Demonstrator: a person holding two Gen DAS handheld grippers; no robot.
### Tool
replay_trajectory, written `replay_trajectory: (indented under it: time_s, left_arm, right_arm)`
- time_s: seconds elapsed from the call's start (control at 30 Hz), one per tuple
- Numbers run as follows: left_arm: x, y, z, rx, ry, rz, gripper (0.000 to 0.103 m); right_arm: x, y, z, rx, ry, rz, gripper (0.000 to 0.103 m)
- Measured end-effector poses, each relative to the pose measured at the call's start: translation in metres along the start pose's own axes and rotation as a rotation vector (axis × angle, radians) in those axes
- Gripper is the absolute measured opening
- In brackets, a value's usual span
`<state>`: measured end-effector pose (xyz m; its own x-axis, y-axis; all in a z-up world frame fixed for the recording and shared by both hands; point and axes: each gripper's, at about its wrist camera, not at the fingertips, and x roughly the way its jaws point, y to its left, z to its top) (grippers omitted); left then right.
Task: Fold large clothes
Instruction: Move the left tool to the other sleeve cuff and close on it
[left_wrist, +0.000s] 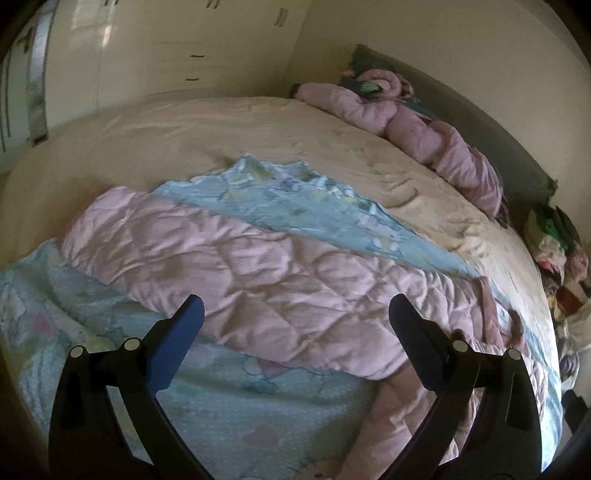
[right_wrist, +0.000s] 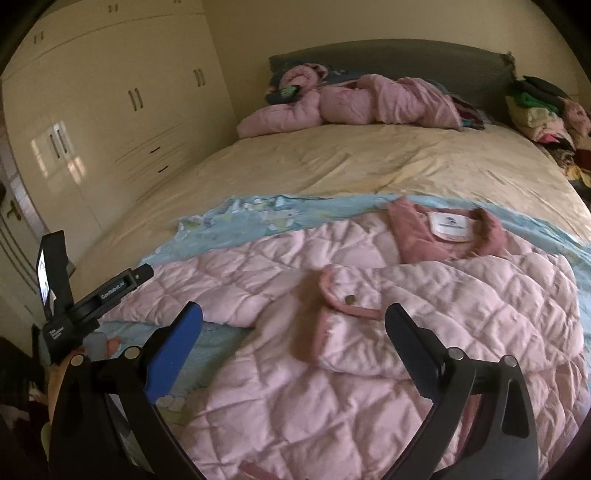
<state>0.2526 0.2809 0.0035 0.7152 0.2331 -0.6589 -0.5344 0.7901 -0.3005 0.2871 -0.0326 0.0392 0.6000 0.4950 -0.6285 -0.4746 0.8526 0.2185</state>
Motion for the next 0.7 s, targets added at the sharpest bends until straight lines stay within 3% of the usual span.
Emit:
replay_trajectory:
  time_s: [0.2, 0.7]
  left_arm:
    - [0.008, 0.037, 0.006, -0.086, 0.001, 0.079, 0.094]
    - [0.044, 0.105, 0.005, -0.205, 0.098, 0.232, 0.094]
  right_arm:
    - [0.027, 0.038, 0.002, -0.088, 0.032, 0.046, 0.099]
    - [0.076, 0.078, -0.02, -0.077, 0.13, 0.153, 0.099]
